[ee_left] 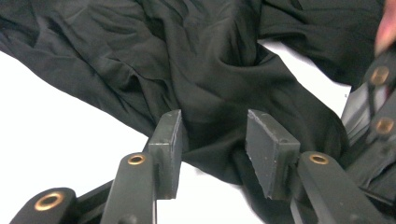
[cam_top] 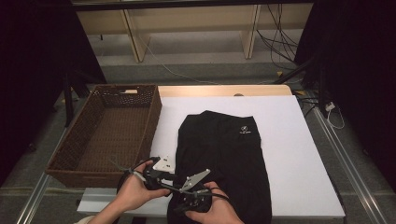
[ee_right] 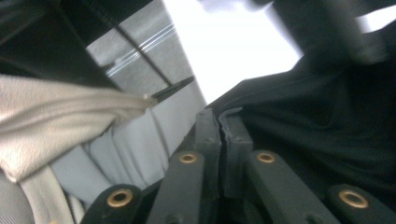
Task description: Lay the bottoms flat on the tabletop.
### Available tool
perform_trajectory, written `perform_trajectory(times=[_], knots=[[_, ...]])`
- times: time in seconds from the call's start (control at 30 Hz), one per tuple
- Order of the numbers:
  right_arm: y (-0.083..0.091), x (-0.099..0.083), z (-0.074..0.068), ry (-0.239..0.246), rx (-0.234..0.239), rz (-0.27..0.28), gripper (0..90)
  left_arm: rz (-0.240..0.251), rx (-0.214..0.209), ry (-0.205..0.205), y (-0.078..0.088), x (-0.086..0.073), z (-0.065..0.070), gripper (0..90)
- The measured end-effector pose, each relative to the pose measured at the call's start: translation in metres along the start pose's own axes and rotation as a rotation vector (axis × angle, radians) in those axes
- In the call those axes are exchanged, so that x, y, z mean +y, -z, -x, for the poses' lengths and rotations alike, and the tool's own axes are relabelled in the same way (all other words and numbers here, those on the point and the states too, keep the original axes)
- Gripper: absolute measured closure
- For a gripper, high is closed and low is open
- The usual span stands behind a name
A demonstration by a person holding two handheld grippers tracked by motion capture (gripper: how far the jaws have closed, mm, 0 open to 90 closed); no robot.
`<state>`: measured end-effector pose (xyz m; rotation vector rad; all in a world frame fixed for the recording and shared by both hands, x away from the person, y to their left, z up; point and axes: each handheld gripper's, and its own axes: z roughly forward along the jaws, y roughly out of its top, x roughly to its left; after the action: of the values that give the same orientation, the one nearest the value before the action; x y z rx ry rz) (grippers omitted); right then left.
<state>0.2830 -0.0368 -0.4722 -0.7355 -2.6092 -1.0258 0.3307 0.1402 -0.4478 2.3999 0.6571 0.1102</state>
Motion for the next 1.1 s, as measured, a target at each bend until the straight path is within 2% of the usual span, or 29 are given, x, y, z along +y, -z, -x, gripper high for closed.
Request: perform_trajectory(times=[0.03,0.07,0.17,0.23,0.33,0.43,0.5,0.6,0.7,0.73,0.8,0.83,0.9,1.1], knots=[[-0.002,-0.001,0.001,0.009,0.005,-0.012,82.9,-0.003,-0.004,0.002,-0.001,0.000,0.001,55.0],[-0.005,-0.002,0.004,0.040,0.018,-0.009,80.1,-0.005,-0.007,0.005,-0.002,0.000,0.002,54.6],[0.000,-0.003,0.010,0.024,0.013,0.014,73.9,-0.048,-0.004,-0.012,-0.010,-0.003,0.007,54.4],[0.011,-0.002,0.015,-0.007,-0.012,0.042,71.9,-0.090,0.023,-0.038,-0.016,-0.006,0.008,55.6],[0.028,-0.003,0.027,-0.055,-0.070,0.086,71.5,-0.129,0.034,-0.060,-0.018,-0.008,0.008,57.5],[0.041,-0.008,0.040,-0.092,-0.196,0.087,73.0,-0.144,0.042,-0.062,-0.019,-0.008,0.007,58.2],[0.042,-0.011,0.043,-0.112,-0.254,0.072,72.4,-0.153,0.051,-0.063,-0.020,-0.009,0.007,58.5],[0.035,-0.014,0.044,-0.135,-0.283,0.051,69.6,-0.155,0.032,-0.062,-0.022,-0.009,0.009,59.7],[0.026,-0.016,0.042,-0.112,-0.331,0.017,69.2,-0.139,0.028,-0.065,-0.025,-0.008,0.014,62.9],[0.026,-0.015,0.042,-0.103,-0.336,0.024,69.8,-0.134,0.027,-0.068,-0.025,-0.008,0.015,65.0],[0.026,-0.014,0.040,-0.091,-0.337,0.012,79.7,-0.122,0.011,-0.066,-0.026,-0.008,0.017,74.1],[0.024,-0.015,0.039,-0.102,-0.336,0.013,85.4,-0.122,0.005,-0.066,-0.026,-0.008,0.018,79.4],[0.025,-0.015,0.037,-0.092,-0.329,-0.003,89.7,-0.117,-0.003,-0.048,-0.024,-0.008,0.019,86.3],[0.042,-0.014,0.032,-0.097,-0.314,-0.070,90.0,-0.046,0.004,0.007,0.002,-0.006,0.012,88.3]])
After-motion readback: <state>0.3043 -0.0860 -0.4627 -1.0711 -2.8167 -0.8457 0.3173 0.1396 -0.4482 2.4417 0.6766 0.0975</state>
